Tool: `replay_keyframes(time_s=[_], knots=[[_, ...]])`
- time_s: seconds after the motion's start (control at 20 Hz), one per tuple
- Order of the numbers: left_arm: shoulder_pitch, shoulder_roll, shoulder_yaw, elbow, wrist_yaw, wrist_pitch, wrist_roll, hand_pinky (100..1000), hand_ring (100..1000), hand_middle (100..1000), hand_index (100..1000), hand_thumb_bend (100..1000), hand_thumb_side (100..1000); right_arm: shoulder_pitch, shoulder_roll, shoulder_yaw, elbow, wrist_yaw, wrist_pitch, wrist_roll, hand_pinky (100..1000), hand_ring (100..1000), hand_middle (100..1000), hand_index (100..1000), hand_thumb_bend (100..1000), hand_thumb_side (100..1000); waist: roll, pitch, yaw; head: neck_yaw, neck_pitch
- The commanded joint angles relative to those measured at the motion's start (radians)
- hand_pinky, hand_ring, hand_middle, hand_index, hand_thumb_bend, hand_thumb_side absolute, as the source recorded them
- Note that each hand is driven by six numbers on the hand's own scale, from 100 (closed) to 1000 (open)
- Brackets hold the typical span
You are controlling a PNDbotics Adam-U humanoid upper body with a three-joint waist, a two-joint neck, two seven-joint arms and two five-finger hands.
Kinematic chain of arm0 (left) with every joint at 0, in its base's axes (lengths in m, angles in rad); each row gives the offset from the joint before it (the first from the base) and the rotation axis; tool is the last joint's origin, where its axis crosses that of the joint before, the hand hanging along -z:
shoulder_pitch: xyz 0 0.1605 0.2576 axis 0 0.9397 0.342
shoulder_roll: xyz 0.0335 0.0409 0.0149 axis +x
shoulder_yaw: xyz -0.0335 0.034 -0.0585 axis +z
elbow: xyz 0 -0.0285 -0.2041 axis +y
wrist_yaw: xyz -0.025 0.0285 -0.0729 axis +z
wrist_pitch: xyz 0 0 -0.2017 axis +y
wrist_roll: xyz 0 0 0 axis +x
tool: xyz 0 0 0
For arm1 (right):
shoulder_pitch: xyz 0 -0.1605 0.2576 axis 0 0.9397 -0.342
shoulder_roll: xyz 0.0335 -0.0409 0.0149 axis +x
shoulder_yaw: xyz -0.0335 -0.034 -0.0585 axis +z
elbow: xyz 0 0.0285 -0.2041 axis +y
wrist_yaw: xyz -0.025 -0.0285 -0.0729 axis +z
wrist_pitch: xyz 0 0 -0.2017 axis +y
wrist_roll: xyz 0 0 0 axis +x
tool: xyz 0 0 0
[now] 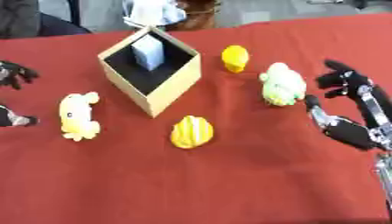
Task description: Pick up objects on the table and place them in the box.
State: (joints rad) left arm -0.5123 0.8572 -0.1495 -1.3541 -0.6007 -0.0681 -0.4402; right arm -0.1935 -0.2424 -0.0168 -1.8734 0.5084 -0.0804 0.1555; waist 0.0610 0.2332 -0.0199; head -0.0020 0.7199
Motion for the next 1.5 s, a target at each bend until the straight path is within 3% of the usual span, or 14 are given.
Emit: replay_keyframes(time_s=[0.05, 0.5, 0.6, 0.8, 1.2, 1.25, 1.3, 1.5], knots=[[-0.001, 0.039, 0.026, -0.024, 0.010, 0.003, 0.008, 743, 667, 703, 871, 573, 204, -0.011, -0.010, -0.001, -0.010, -0.004, 0.001, -0.001, 672, 743, 710, 943, 225, 473, -0.005, -0.028, 0.003, -0.004, -0.013], [0.183, -0.147, 0.180, -0.241, 0.150, 0.026, 0.148, 705, 604, 626, 849, 530, 244, -0.014, -0.002, -0.007, -0.010, -0.004, 0.004, -0.005, 672, 743, 710, 943, 223, 474, -0.012, -0.022, 0.009, -0.013, -0.021], [0.224, -0.189, 0.196, -0.291, 0.185, 0.040, 0.183, 703, 601, 623, 847, 529, 247, -0.013, -0.003, -0.008, -0.010, -0.003, 0.005, -0.006, 672, 743, 710, 943, 223, 473, -0.013, -0.022, 0.012, -0.015, -0.022], [0.263, -0.192, 0.187, -0.315, 0.237, 0.067, 0.251, 704, 604, 626, 848, 531, 244, -0.012, -0.002, -0.007, -0.010, -0.003, 0.005, -0.006, 672, 743, 710, 943, 221, 476, -0.012, -0.023, 0.014, -0.016, -0.024], [0.188, -0.120, 0.117, -0.189, 0.140, 0.100, 0.192, 732, 658, 689, 865, 556, 213, -0.012, -0.001, -0.003, -0.008, -0.005, 0.003, -0.002, 673, 744, 710, 943, 221, 476, -0.014, -0.024, 0.006, -0.011, -0.020], [0.170, -0.111, 0.106, -0.168, 0.124, 0.097, 0.178, 737, 668, 700, 868, 525, 240, -0.012, -0.001, -0.003, -0.008, -0.005, 0.002, -0.002, 673, 744, 710, 943, 223, 474, -0.014, -0.024, 0.006, -0.010, -0.020], [0.148, -0.100, 0.092, -0.147, 0.107, 0.094, 0.165, 738, 671, 703, 869, 569, 205, -0.012, -0.001, -0.002, -0.008, -0.005, 0.002, -0.001, 673, 744, 710, 943, 221, 477, -0.014, -0.025, 0.004, -0.009, -0.019], [0.075, -0.088, 0.054, -0.077, 0.040, 0.072, 0.134, 742, 677, 711, 872, 576, 202, -0.011, 0.000, 0.000, -0.007, -0.006, 0.000, 0.002, 673, 744, 710, 943, 221, 477, -0.014, -0.026, 0.001, -0.008, -0.017]])
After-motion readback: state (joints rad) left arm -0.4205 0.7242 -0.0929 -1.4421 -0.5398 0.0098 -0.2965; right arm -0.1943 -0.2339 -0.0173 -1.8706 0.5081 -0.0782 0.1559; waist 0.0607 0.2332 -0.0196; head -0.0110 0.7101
